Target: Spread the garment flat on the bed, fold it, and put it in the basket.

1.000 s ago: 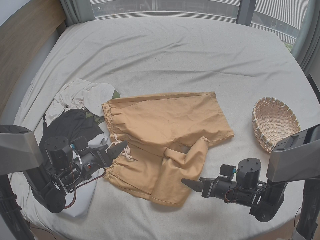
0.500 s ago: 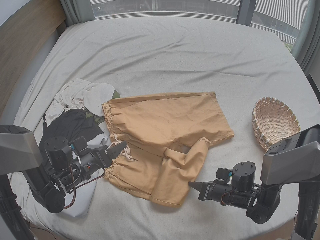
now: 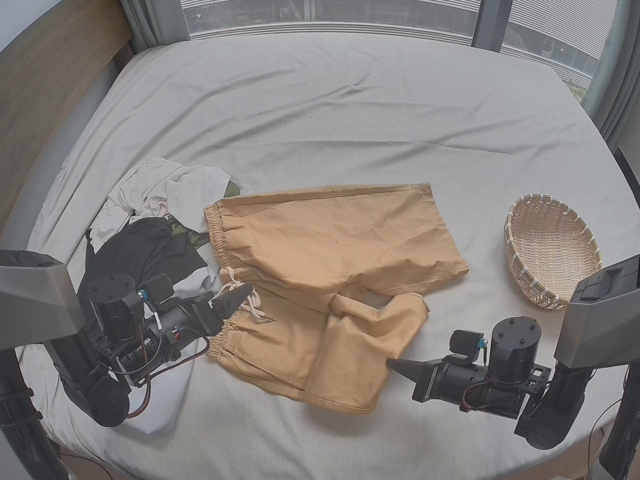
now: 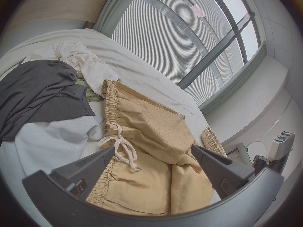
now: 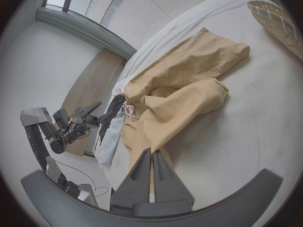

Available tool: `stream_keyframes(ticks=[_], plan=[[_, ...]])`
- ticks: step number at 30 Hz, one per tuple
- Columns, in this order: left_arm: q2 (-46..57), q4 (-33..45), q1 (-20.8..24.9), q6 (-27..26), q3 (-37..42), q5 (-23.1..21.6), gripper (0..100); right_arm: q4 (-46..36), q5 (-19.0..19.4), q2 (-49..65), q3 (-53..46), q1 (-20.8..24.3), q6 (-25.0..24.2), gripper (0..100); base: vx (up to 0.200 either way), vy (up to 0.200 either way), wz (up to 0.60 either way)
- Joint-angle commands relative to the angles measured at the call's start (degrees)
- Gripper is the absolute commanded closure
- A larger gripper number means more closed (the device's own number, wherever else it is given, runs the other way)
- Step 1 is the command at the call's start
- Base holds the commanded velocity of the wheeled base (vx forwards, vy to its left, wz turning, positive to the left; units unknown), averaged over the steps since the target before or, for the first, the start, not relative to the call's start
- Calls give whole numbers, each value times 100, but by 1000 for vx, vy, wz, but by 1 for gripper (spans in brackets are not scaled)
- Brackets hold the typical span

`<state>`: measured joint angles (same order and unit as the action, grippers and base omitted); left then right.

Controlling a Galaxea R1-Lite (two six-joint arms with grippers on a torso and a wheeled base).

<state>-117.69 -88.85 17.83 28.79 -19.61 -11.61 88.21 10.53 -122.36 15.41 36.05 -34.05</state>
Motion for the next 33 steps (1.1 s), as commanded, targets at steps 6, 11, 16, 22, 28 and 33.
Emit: stream_keyframes(ticks=[6, 11, 16, 22, 28, 33], plan=[[-9, -1, 1, 3, 37, -8, 0, -14, 186, -675, 964, 8, 12, 100, 0, 0, 0], [-44, -1, 1, 12, 37, -8, 0, -23, 353, -860, 1526, -45, 12, 100, 0, 0, 0], [-132, -1, 9, 12, 10, -8, 0, -146, 581, -869, 1948, -177, 3, 0, 0, 0, 0], [-176, -1, 1, 12, 10, -8, 0, -384, 581, -842, 2361, -142, -40, 0, 0, 0, 0], [-176, -1, -8, 12, 10, -8, 0, -946, 581, -711, 2968, -63, -278, 0, 0, 0, 0], [-176, -1, -52, 12, 28, -8, 0, -1157, 581, -588, 3152, -19, -392, 0, 0, 0, 0]])
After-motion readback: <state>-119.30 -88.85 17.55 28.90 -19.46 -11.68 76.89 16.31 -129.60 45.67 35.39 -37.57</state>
